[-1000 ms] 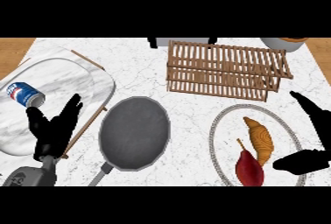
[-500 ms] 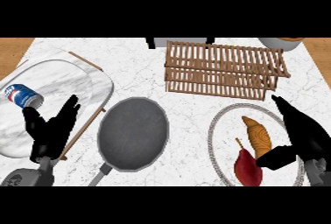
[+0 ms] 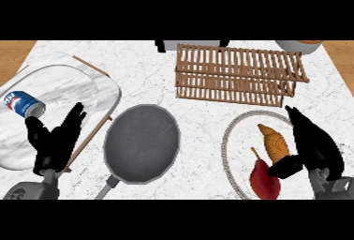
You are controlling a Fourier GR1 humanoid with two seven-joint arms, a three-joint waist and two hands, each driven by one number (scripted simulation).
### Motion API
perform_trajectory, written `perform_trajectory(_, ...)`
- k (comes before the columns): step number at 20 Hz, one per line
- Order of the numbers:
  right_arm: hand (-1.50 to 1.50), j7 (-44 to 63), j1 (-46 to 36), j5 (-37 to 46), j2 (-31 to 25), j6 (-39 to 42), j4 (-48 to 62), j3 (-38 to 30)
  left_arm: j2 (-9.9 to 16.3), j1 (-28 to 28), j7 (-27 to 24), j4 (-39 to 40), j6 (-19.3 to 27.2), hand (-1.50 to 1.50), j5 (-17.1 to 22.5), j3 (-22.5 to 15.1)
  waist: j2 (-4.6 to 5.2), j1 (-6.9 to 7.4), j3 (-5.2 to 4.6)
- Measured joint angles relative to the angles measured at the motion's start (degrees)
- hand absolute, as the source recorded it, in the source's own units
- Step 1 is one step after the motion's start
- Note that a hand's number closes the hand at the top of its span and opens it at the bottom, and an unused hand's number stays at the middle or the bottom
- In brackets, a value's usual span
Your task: Pick the croissant from the placemat and place it in the tiered shelf
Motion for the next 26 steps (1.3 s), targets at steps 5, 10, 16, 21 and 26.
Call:
perform_trajectory(5,-1.5,-0.75,-0.03,3.37,2.09,-0.44,3.5,0.03,0.16,0.07,1.72,-0.74,-0.81,0.0,-0.09,0.7,-0.03,0.03,-0.16)
perform_trajectory(10,-1.5,-2.22,0.59,6.97,3.93,-1.77,6.41,-0.49,-0.04,0.33,1.56,-0.57,-1.99,0.0,-0.23,1.84,-0.11,-0.03,-0.22)
perform_trajectory(16,-1.5,-5.36,-1.15,9.66,5.99,-2.98,11.71,-1.85,-0.71,0.32,1.89,-0.73,-2.46,0.0,-1.34,2.26,-0.1,0.07,-0.2)
perform_trajectory(21,-1.5,-11.52,-1.31,10.89,7.75,-6.74,17.77,-3.35,-1.32,0.29,1.9,-0.64,-2.74,0.0,-2.02,2.75,-0.13,0.09,-0.22)
perform_trajectory(26,1.5,-15.02,-2.54,11.39,8.89,-7.12,21.23,-4.5,-1.4,0.57,1.81,-0.67,-3.78,0.0,-2.06,3.69,-0.16,0.1,-0.23)
